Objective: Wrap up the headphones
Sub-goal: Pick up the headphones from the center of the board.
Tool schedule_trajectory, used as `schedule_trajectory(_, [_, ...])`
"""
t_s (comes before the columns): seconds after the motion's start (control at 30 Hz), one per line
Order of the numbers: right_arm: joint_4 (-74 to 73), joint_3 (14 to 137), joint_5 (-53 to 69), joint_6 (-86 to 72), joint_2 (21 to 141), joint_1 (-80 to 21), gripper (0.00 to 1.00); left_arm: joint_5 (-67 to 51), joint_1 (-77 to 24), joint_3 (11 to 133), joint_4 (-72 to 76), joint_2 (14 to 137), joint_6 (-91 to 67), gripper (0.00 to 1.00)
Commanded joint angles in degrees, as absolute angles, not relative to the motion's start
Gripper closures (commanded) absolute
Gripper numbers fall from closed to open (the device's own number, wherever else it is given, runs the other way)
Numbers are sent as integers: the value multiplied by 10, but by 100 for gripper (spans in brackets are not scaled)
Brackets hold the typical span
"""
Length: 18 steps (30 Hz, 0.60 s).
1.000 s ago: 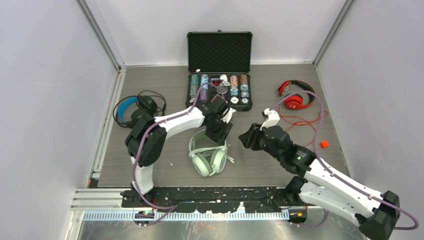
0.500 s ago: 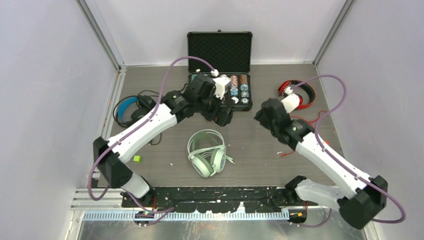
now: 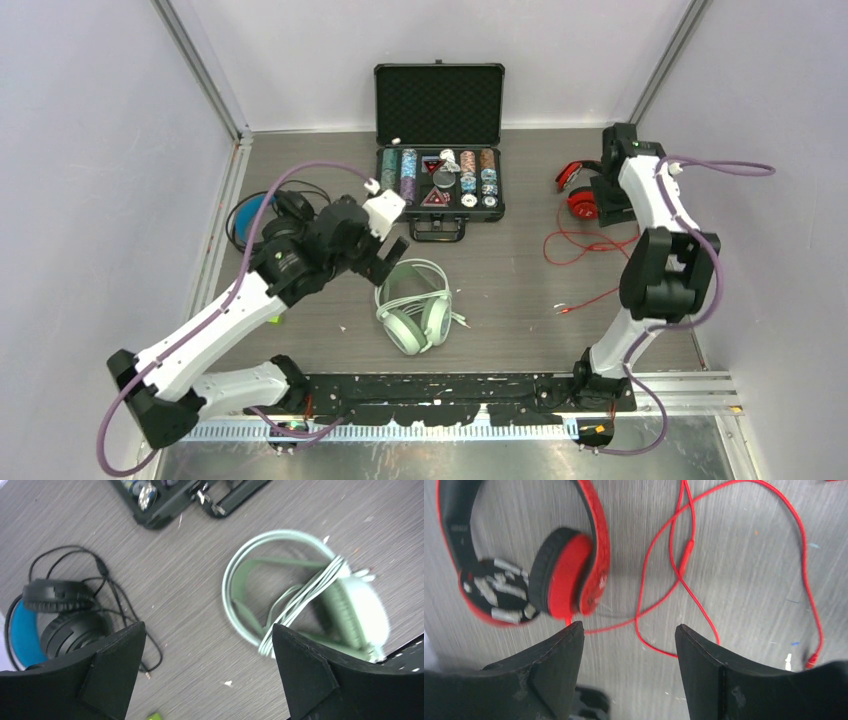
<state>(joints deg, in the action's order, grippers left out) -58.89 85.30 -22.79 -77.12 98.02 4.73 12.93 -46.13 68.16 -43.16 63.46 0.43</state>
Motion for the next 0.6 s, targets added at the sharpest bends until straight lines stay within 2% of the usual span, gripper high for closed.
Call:
schedule_trajectory(0.0, [-644,948,-173,-827,1050,83,28,194,-465,601,-358,561,57,0])
schedule_trajectory(0.13, [-647,996,-183,-846,1084,95,28,222,-464,545,-307,520,76,0])
schedule_trajectory(0.57, [-651,1057,-175,-886,1176,116,28,219,-464,550,-318,530,86,2])
